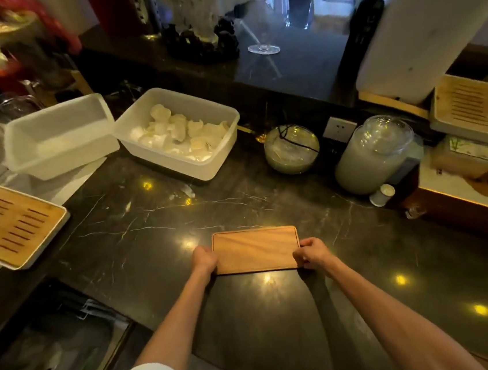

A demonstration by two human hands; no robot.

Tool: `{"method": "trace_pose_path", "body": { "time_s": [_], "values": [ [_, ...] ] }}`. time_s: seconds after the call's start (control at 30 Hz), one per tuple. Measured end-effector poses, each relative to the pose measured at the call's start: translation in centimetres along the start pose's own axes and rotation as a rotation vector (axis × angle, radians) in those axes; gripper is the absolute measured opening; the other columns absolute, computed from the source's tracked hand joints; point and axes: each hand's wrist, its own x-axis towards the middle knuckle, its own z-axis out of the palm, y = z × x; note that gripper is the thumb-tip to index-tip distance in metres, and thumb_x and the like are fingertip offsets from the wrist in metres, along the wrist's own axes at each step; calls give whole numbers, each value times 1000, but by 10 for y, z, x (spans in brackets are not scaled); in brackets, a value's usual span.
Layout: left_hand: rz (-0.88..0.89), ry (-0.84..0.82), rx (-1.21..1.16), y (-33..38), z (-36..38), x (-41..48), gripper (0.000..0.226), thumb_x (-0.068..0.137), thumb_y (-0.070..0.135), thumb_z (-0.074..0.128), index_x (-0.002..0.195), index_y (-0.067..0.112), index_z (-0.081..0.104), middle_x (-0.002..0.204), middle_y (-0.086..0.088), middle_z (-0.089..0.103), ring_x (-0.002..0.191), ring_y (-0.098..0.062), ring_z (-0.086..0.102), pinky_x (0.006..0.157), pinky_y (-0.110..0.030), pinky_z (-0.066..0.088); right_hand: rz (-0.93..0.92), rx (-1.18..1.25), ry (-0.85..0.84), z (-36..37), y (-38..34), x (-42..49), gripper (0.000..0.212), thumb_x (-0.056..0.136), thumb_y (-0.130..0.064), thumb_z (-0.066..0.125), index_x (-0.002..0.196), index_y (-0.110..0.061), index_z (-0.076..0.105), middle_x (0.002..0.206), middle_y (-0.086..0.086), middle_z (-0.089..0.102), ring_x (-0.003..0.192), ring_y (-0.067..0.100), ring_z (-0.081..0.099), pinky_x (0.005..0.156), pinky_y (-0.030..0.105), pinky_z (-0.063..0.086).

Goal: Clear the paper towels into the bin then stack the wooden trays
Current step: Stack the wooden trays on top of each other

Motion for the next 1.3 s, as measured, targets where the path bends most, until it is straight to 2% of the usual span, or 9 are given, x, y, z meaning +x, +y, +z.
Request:
{"method": "trace_pose_path", "body": {
  "time_s": [0.07,0.13,0.23,0.43,0.6,0.77,0.93,1.1,1.3],
  "values": [
    [0,-59,-48,3,10,-4,16,94,4,41,101,6,55,98,-14,54,90,-25,50,84,-41,50,11,60,20,-17,13,-1,18,88,5,59,76,-8,54,77,11,53,62,16,51,49,22,46],
    [7,-168,-43,4,24,-16,14,92,1,41,99,9,50,98,-14,52,91,-25,48,77,-37,45,10,134,77,-40,37,-8,7,88,7,57,87,0,58,71,9,52,57,15,47,39,19,42],
    [51,-325,2,7,57,-43,21,84,-8,45,97,9,47,97,-11,50,91,-24,49,70,-35,46,-13,254,149,-84,86,-25,22,86,4,61,107,2,59,78,12,58,64,18,53,52,25,45],
    [160,-523,147,14,157,-129,23,85,-7,47,85,16,44,88,-5,52,82,-18,54,74,-38,54,48,470,356,-176,213,-76,30,87,-1,65,115,3,58,91,16,61,76,23,57,64,34,47],
    [230,-638,236,6,242,-211,23,85,-4,47,81,17,40,82,-4,50,81,-21,54,72,-37,50,70,513,558,-242,310,-119,27,86,-2,65,113,-3,63,102,17,66,91,25,60,85,42,51],
    [274,-629,318,-14,305,-281,24,85,-2,49,77,19,40,77,-3,51,74,-20,53,75,-38,52,88,502,668,-286,388,-146,26,86,-1,64,112,0,64,99,14,66,87,21,60,75,34,48],
    [322,-551,423,-33,341,-319,19,87,3,50,78,19,44,80,-4,53,75,-23,53,71,-37,51,101,416,650,-305,443,-156,20,88,-12,65,109,-12,64,100,8,67,94,23,63,84,42,54],
    [327,-502,475,-51,352,-337,17,92,10,54,82,20,45,92,-7,56,86,-23,57,84,-44,56,71,360,657,-304,467,-157,20,92,-17,61,112,-17,63,98,-1,63,90,14,58,63,21,45],
    [322,-427,468,-64,351,-345,14,93,7,53,86,17,47,99,-9,56,91,-23,57,88,-43,56,4,284,636,-301,473,-156,24,94,-18,58,118,-15,60,104,0,63,93,12,57,68,22,48]
  ]
}}
